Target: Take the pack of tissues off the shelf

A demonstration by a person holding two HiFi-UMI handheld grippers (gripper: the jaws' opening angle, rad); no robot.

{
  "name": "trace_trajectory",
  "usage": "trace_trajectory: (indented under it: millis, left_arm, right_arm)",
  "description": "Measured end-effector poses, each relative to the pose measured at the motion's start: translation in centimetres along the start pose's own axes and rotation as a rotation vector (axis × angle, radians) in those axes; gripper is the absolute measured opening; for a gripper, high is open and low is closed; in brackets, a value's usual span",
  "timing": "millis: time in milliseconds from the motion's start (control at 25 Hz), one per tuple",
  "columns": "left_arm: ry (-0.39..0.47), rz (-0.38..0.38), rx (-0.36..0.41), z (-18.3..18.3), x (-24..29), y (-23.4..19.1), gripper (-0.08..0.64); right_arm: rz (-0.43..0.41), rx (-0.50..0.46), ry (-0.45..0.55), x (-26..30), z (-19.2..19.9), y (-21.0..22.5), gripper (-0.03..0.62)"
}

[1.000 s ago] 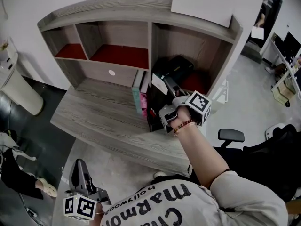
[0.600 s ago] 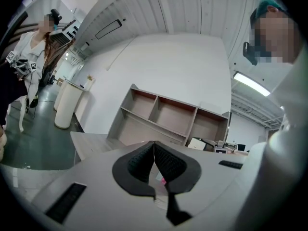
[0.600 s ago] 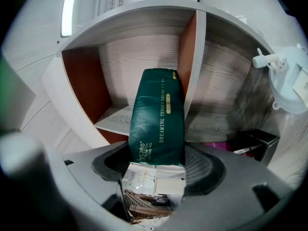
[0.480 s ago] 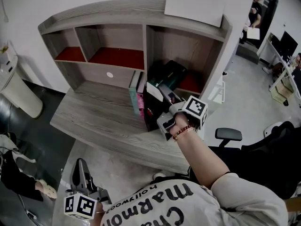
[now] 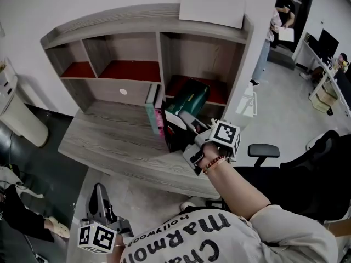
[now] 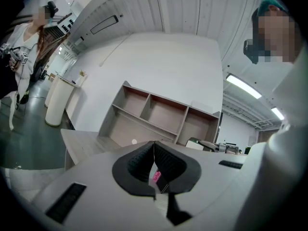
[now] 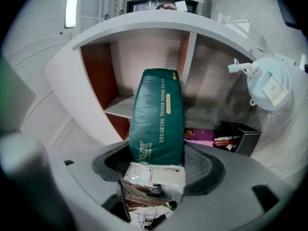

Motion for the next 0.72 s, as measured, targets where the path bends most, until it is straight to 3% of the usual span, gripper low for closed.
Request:
trace_trajectory:
  millis: [720]
  left_arm:
    - [-0.059,0.116,-0.005,0.6,-1.6,-0.1,0.017]
  right_arm:
    - [0.036,-0.019,-0.067,-5.6,4.6,-0.2,0.328]
Point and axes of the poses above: the fingertips, and each gripper's own axes: x forward along the fingers, y to its right, z out of its underside, the point moved 7 cm from there along -x, backward along the fingers, and after that the axes turned 3 degrees about -z, right-handed, at the moved point
